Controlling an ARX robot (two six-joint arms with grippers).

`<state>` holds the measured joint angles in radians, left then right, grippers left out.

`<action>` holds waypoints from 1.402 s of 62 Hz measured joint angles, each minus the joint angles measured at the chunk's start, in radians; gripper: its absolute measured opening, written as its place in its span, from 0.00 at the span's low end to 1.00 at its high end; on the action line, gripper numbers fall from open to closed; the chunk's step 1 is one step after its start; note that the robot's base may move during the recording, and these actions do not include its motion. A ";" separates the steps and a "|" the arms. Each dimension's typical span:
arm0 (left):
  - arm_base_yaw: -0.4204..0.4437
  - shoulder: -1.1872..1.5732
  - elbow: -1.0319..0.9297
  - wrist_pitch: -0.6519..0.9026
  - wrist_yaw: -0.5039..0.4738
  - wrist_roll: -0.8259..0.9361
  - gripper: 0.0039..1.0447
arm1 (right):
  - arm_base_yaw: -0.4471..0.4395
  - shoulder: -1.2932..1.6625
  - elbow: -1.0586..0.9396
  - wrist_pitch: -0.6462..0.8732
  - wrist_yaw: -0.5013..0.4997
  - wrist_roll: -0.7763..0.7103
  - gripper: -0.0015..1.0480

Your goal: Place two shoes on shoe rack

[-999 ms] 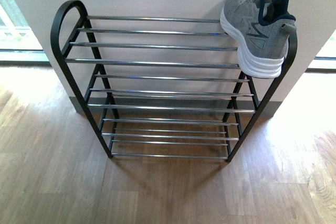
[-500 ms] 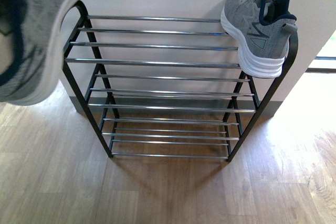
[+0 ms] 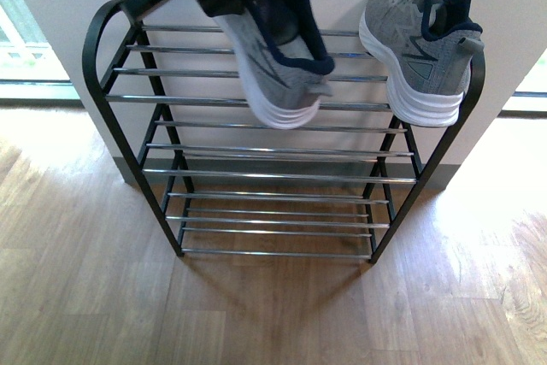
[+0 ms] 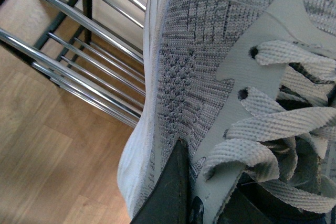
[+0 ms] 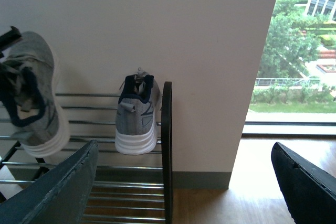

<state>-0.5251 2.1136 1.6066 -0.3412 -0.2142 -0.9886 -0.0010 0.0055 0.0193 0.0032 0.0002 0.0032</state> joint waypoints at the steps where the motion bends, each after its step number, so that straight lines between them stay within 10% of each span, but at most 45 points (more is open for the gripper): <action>1: -0.005 0.018 0.023 -0.010 0.008 -0.004 0.01 | 0.000 0.000 0.000 0.000 0.000 0.000 0.91; 59: -0.035 0.459 0.671 -0.233 0.195 0.086 0.01 | 0.000 0.000 0.000 0.000 0.000 0.000 0.91; 87: -0.019 0.469 0.644 -0.188 0.289 -0.019 0.01 | 0.000 0.000 0.000 0.000 0.000 0.000 0.91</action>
<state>-0.5438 2.5824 2.2501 -0.5293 0.0750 -1.0077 -0.0010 0.0055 0.0193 0.0032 -0.0002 0.0032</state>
